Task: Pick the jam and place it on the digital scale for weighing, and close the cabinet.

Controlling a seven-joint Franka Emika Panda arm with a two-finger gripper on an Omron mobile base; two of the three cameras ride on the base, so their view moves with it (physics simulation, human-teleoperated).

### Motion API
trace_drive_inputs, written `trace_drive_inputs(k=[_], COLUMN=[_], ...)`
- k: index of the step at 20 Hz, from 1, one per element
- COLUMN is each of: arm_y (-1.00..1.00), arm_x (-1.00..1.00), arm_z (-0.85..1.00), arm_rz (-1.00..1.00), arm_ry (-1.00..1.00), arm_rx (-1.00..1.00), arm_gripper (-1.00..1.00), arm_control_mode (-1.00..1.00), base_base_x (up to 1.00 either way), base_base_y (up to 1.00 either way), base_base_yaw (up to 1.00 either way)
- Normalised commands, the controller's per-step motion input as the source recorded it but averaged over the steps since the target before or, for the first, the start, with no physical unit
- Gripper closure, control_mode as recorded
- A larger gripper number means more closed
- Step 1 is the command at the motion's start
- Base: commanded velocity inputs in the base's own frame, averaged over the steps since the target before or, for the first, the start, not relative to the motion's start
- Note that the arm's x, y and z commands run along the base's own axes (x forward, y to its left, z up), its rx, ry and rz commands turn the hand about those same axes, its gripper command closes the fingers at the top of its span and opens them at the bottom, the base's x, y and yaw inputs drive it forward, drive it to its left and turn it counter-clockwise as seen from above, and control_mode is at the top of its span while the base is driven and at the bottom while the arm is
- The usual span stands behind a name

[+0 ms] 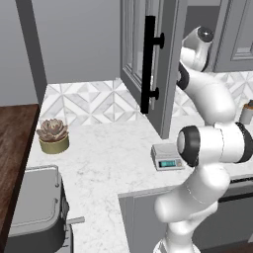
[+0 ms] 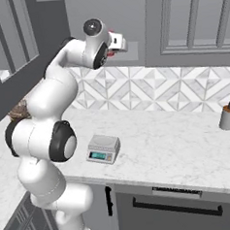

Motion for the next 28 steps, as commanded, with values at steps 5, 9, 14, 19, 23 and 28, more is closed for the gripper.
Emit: trace_drive_inputs(k=[5,9,14,19,23,28], arm_y=[0.0,-0.04,0.0,-0.26,-0.46,-0.35], arm_x=[-1.0,-1.0,-1.0,-1.0,-0.91,-0.25], arm_z=[0.0,-0.06,-0.47,-0.89,-1.0,-0.92], arm_rz=[0.02,0.06,0.01,0.11,0.45,0.65], arm_ry=[-0.22,-0.02,0.07,0.27,0.37,0.05], arm_rx=[0.03,0.01,-0.01,-0.04,-0.05,0.01], arm_gripper=[1.0,1.0,1.0,1.0,1.0,1.0], arm_control_mode=[-1.0,-1.0,-1.0,-1.0,-1.0,-1.0], base_base_x=[0.0,0.0,0.0,0.0,0.0,0.0], base_base_y=[0.0,0.0,0.0,0.0,0.0,0.0], base_base_yaw=[0.0,0.0,0.0,0.0,0.0,0.0])
